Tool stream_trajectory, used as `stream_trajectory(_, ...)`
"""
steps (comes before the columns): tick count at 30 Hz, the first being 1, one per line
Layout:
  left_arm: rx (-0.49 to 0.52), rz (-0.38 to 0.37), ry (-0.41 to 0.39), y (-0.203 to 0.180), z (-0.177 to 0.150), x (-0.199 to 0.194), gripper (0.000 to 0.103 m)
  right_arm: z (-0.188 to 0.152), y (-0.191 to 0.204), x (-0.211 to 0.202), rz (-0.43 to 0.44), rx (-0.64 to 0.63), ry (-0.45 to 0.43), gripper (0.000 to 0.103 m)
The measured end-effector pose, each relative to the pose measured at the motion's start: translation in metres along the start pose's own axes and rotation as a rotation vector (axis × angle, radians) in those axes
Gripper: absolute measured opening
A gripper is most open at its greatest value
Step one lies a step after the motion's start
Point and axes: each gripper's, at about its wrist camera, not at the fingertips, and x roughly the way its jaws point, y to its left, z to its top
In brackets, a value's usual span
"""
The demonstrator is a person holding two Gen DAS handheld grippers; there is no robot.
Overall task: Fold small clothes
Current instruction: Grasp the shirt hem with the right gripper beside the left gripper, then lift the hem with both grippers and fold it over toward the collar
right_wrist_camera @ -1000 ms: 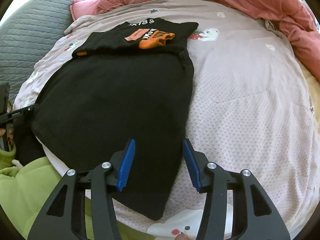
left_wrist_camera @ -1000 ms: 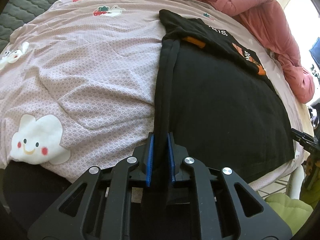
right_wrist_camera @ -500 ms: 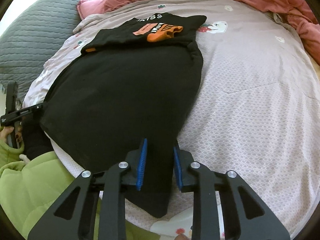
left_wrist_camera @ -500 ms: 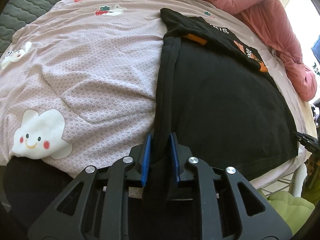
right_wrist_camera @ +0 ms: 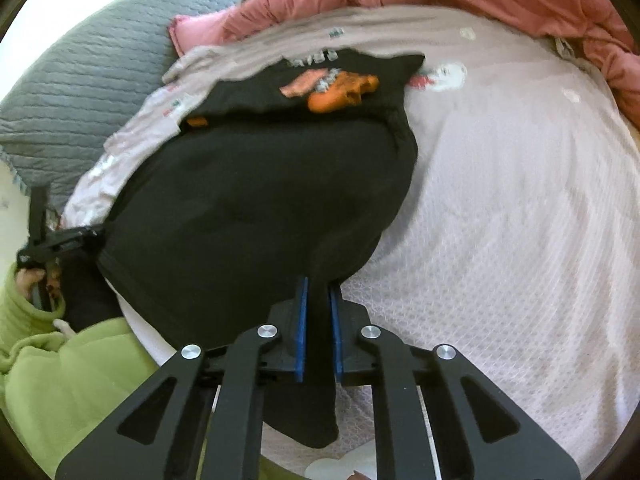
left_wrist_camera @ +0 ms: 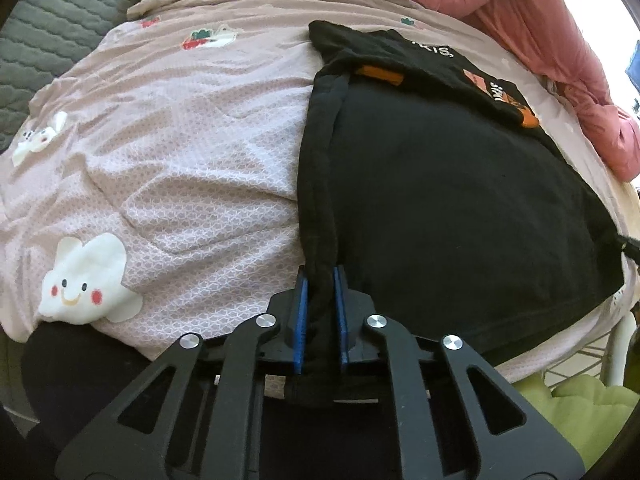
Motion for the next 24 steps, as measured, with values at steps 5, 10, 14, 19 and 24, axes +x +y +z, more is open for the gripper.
stream_trajectory(5, -0.016, -0.028, -0.058, -0.001, 0.009, -0.019, 0.005, 0.015, 0.001, -0.022, 0.039, -0.01, -0.095, 0.009)
stream_trajectory(10, -0.06, -0.051, -0.151, 0.005, 0.029, -0.045, 0.004, 0.032, -0.001, -0.035, 0.045, -0.014, -0.167, 0.009)
stream_trajectory(14, -0.084, -0.051, -0.183, 0.008, 0.048, -0.05, 0.004, 0.042, -0.004, -0.039, 0.047, -0.002, -0.207, 0.009)
stream_trajectory(19, -0.073, -0.025, -0.227, 0.004, 0.067, -0.055, 0.004, 0.05, -0.012, -0.042, 0.047, 0.037, -0.243, 0.009)
stream_trajectory(24, -0.056, 0.003, -0.273, -0.001, 0.09, -0.06, 0.004, 0.067, -0.013, -0.045, 0.019, 0.043, -0.289, 0.009)
